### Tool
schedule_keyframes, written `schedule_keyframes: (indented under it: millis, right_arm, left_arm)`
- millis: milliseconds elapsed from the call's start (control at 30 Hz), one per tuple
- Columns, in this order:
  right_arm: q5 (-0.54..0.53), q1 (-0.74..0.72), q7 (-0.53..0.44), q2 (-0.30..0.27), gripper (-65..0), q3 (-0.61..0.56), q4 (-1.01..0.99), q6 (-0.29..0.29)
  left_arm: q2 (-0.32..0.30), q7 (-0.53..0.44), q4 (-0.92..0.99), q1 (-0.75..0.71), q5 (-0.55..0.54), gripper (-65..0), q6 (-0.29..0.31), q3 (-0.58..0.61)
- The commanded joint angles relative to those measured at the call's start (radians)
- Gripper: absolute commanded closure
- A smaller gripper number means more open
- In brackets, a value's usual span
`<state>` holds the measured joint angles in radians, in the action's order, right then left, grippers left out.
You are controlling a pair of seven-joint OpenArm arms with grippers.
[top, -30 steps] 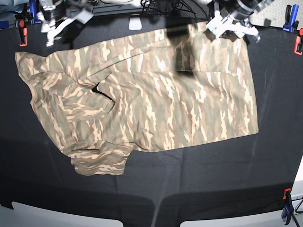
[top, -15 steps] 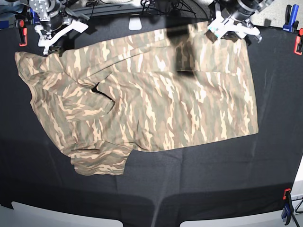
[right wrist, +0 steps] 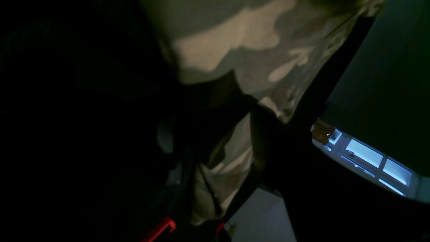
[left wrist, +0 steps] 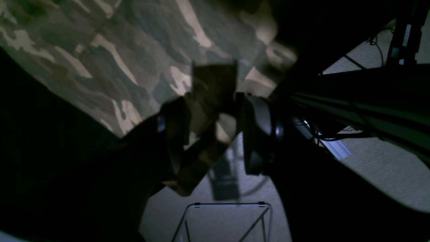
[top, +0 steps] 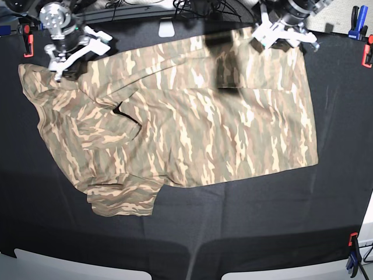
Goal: Layout the t-shirt on the table in an organized manner, then fold the t-shirt properly
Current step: 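Lift the collar edge with both grippers and pull it away from the hem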
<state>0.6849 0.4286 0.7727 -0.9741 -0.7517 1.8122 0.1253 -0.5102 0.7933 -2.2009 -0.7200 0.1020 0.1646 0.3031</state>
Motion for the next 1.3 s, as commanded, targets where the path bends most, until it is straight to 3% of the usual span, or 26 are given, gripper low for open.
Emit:
schedule_keyframes:
  millis: [0, 100, 333, 433, 500, 533, 567, 900, 1033, 1267]
  right_arm:
    - [0.018, -0.005, -0.006, -0.005, -26.4, 0.006, 0.008, 0.014]
    - [0.018, -0.019, 0.004, 0.014, -20.7, 0.005, 0.000, 0.014]
    - [0.021, -0.044, 0.026, 0.016, -20.7, 0.005, -0.091, 0.016]
    - [0.022, -0.051, 0.021, 0.018, -19.6, 0.005, -0.118, 0.080]
    - [0.022, -0.048, 0.034, 0.018, -10.3, 0.005, -0.117, 0.137]
    - [0.024, -0.045, 0.060, 0.018, -2.8, 0.002, -0.116, 0.152]
    - [0.029, -0.043, 0.086, 0.018, 0.0, -0.003, -0.116, 0.154]
    - [0.161, 0.025, 0.226, 0.015, 0.0, -0.136, -0.064, 0.151]
    - [0.174, 0.052, 0.331, 0.016, 0.0, -0.201, -0.034, 0.151]
    - [0.285, 0.057, 0.453, 0.015, 0.0, -0.232, -0.034, 0.150]
  left_arm:
    - [-0.005, -0.009, -0.017, -0.006, 0.003, -24.5, -0.005, 0.000]
    - [-0.005, -0.008, -0.017, -0.006, 0.003, -24.5, -0.005, 0.000]
    - [-0.005, -0.009, -0.017, -0.006, 0.002, -24.5, -0.005, 0.000]
    - [-0.005, -0.009, -0.017, -0.006, 0.003, -24.5, -0.005, 0.000]
    - [-0.005, -0.009, -0.017, -0.006, 0.003, -24.5, -0.005, 0.000]
    - [-0.005, -0.009, -0.017, -0.006, 0.002, -24.5, -0.005, 0.000]
    - [-0.006, -0.009, -0.017, -0.006, 0.003, -24.5, -0.005, 0.000]
    - [-0.006, 0.026, -0.017, -0.006, 0.055, -24.5, -0.005, -0.001]
    - [-0.006, 0.067, -0.017, -0.010, 0.086, -24.5, -0.005, -0.001]
    - [-0.009, 0.081, -0.017, -0.045, 0.108, -24.5, -0.005, -0.001]
